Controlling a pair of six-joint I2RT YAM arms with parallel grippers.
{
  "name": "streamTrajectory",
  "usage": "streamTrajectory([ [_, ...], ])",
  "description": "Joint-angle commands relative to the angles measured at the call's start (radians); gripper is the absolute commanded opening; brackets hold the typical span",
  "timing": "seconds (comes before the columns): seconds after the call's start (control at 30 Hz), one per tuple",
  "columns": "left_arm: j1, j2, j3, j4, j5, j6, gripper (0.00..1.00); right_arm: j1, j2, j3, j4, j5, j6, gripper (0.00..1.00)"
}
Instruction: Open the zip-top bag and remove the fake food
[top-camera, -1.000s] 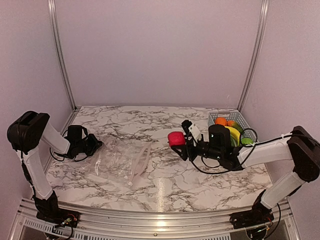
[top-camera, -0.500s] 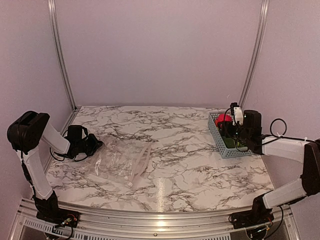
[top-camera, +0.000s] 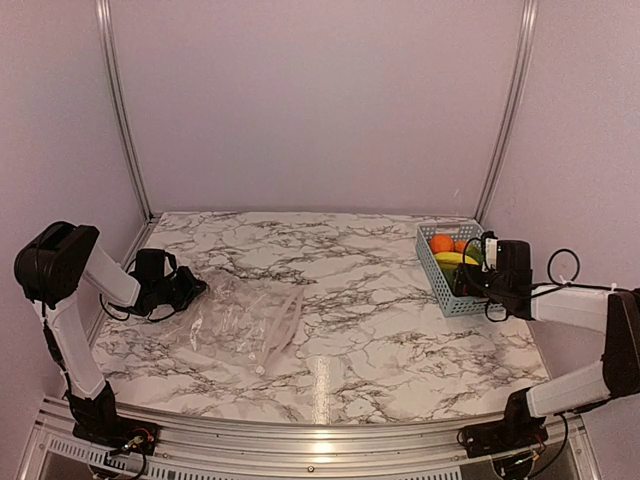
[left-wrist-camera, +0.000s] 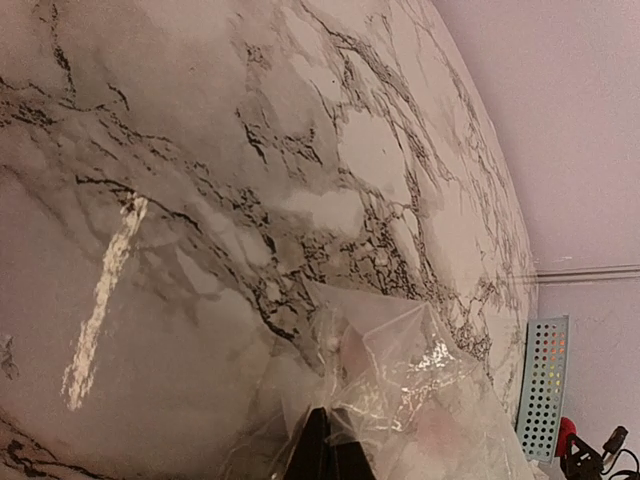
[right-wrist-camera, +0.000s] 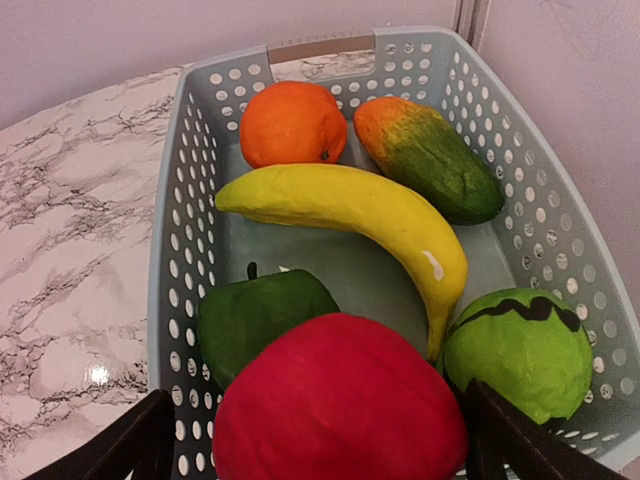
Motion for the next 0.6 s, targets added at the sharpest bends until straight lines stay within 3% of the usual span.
streamTrajectory([
  [0.0,0.004,-0.019,0.013,-0.04,0.002,0.023,0.0,-0.003,-0.031,0.036,-0.034,0.056,0.003,0.98],
  [0.13,0.002,-0.029,0.009,-0.036,0.004,0.033,0.0,-0.004,-0.045,0.069,-0.052,0.048,-0.012,0.99],
  [0.27,0.001,-0.042,0.008,-0.039,0.017,0.067,0.0,0.003,-0.049,0.092,-0.01,-0.114,-0.028,0.98],
  [0.57,-0.008,-0.096,-0.022,0.025,0.079,0.149,0.0,0.179,0.076,0.219,0.084,-0.334,-0.009,0.91],
])
